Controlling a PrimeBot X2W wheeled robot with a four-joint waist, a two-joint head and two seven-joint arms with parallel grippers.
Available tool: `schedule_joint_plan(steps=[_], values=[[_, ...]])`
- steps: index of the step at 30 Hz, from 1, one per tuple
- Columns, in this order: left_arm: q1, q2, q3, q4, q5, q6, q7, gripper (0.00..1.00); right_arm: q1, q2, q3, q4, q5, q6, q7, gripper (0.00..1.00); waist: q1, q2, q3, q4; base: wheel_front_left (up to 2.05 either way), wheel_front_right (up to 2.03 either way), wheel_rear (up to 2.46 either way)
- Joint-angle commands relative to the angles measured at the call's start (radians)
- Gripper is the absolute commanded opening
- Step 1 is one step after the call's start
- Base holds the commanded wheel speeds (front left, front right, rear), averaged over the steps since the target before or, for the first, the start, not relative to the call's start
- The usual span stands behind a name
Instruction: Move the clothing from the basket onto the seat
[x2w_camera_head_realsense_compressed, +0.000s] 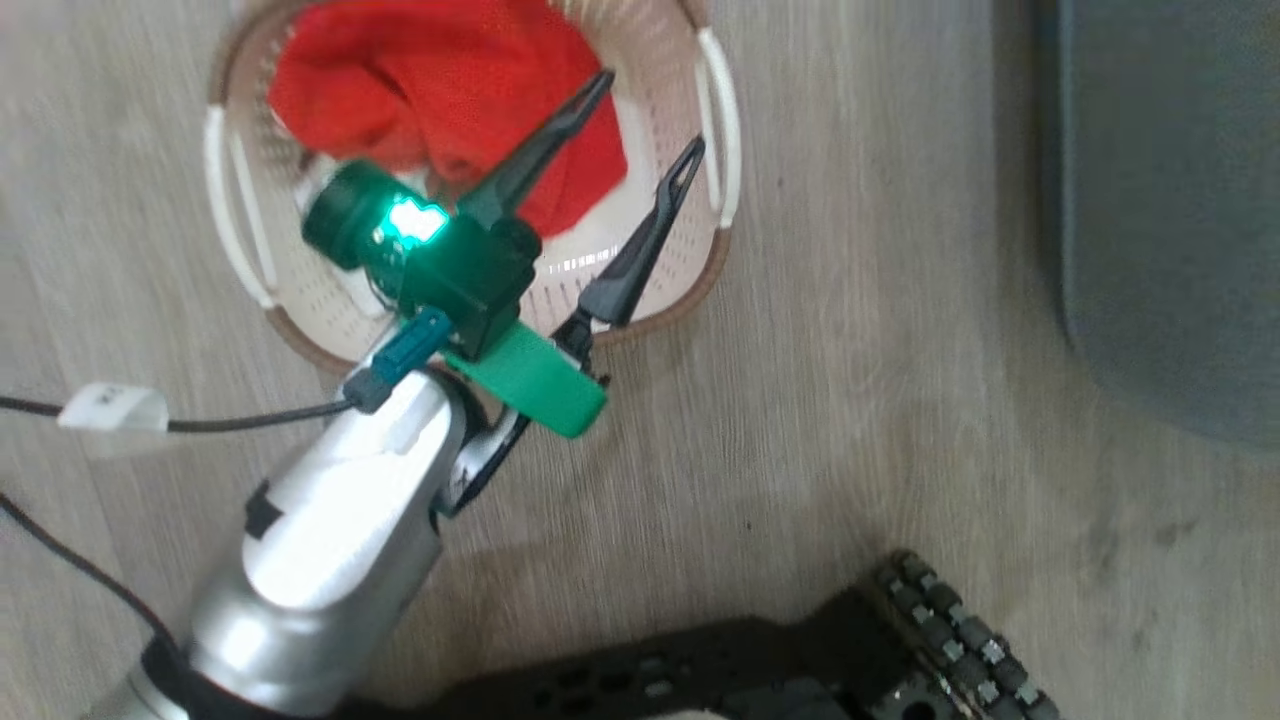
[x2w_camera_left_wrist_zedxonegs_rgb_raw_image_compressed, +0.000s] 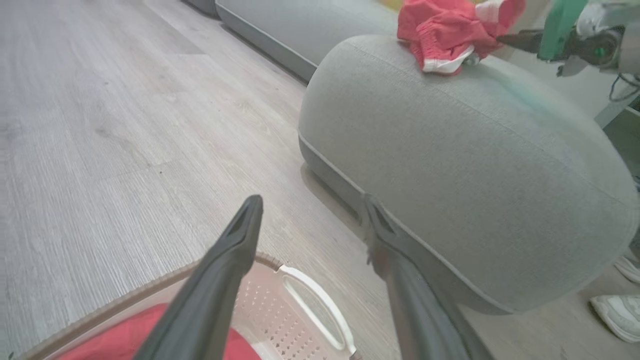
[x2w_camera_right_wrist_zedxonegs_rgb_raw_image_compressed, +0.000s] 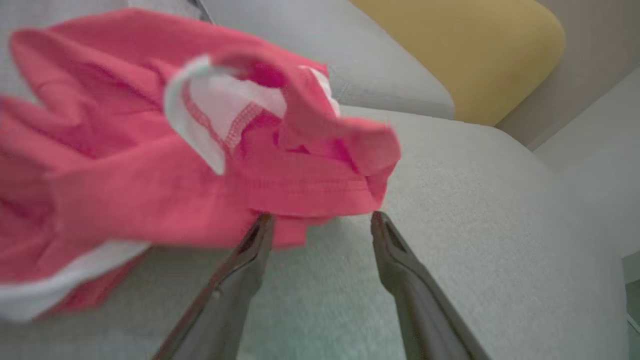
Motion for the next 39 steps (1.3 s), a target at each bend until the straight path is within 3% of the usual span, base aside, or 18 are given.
schedule_joint_plan(steps=[1, 7, 13, 18, 26, 39], values=[[0.050, -0.004, 0.035, -0.013, -0.015, 0.008, -0.011, 1.00, 0.088, -0.009, 0.055, -0.030, 0.055, 0.000, -0.023, 1.00, 0.0001, 0.0000, -0.144, -0.006, 0.00, 0.00, 0.00], [0.143, -0.016, 0.080, 0.015, -0.042, 0.015, -0.015, 1.00, 0.300, 0.075, 0.235, -0.149, 0.216, 0.000, -0.056, 1.00, 0.0001, 0.0000, -0.296, -0.005, 0.00, 0.00, 0.00], [0.271, -0.053, 0.155, 0.028, -0.053, 0.013, -0.016, 1.00, 0.578, 0.197, 0.406, -0.439, 0.322, 0.000, -0.067, 1.00, 0.0001, 0.0000, -0.465, 0.023, 0.00, 0.00, 0.00], [0.370, -0.092, 0.240, 0.049, -0.051, 0.020, -0.016, 1.00, 0.785, 0.307, 0.502, -0.598, 0.361, 0.000, -0.067, 1.00, 0.0001, 0.0000, -0.590, 0.086, 0.00, 0.00, 0.00], [0.458, -0.125, 0.362, 0.128, -0.023, -0.003, -0.016, 1.00, 0.998, 0.394, 0.553, -0.653, 0.316, 0.000, -0.070, 1.00, 0.0001, 0.0000, -0.720, 0.182, 0.00, 0.00, 0.00], [0.567, -0.131, 0.536, 0.224, 0.060, -0.028, -0.016, 1.00, 1.129, 0.472, 0.570, -0.683, 0.213, 0.000, -0.070, 1.00, 0.0001, 0.0000, -0.813, 0.186, 0.00, 0.00, 0.00]])
